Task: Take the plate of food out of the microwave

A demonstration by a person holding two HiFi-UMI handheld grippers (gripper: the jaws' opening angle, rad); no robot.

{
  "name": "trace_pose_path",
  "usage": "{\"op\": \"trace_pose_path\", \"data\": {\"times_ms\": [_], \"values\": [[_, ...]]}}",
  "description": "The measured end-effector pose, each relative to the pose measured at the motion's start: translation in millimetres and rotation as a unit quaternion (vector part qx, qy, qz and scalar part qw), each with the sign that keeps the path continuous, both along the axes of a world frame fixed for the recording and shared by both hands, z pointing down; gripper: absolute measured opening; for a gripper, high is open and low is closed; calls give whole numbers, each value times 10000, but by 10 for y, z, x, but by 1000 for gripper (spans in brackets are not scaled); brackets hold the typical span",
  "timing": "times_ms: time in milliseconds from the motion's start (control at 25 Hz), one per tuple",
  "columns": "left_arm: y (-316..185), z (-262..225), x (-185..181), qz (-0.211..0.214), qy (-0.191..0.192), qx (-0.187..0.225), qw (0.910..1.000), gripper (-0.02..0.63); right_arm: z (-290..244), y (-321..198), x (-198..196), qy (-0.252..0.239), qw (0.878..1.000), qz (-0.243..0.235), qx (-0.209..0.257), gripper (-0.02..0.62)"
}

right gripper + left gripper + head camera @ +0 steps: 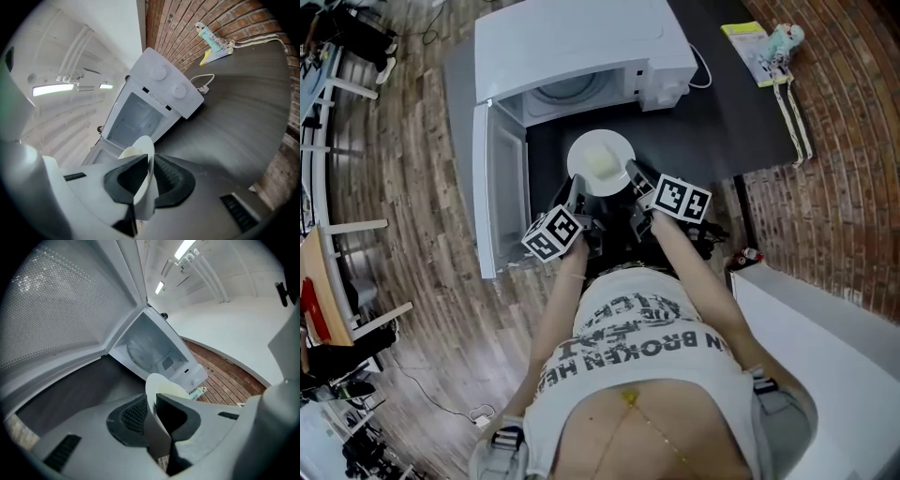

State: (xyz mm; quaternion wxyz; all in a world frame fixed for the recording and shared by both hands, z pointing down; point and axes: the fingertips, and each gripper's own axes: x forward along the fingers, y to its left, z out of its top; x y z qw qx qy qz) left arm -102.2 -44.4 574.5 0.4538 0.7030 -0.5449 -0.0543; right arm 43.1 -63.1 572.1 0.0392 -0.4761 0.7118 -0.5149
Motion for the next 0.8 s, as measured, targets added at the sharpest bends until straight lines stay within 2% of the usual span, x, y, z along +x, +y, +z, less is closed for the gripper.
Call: {"op": "trace_pose_path", "data": {"times_ms": [360, 800], "values": [[122, -20, 187, -311, -43, -21, 9995, 60, -1, 25, 170, -55, 9995, -324, -30, 38], [205, -18, 321, -428, -56, -35, 9991, 60, 3, 70, 294, -84, 9990, -447, -49, 38]]}}
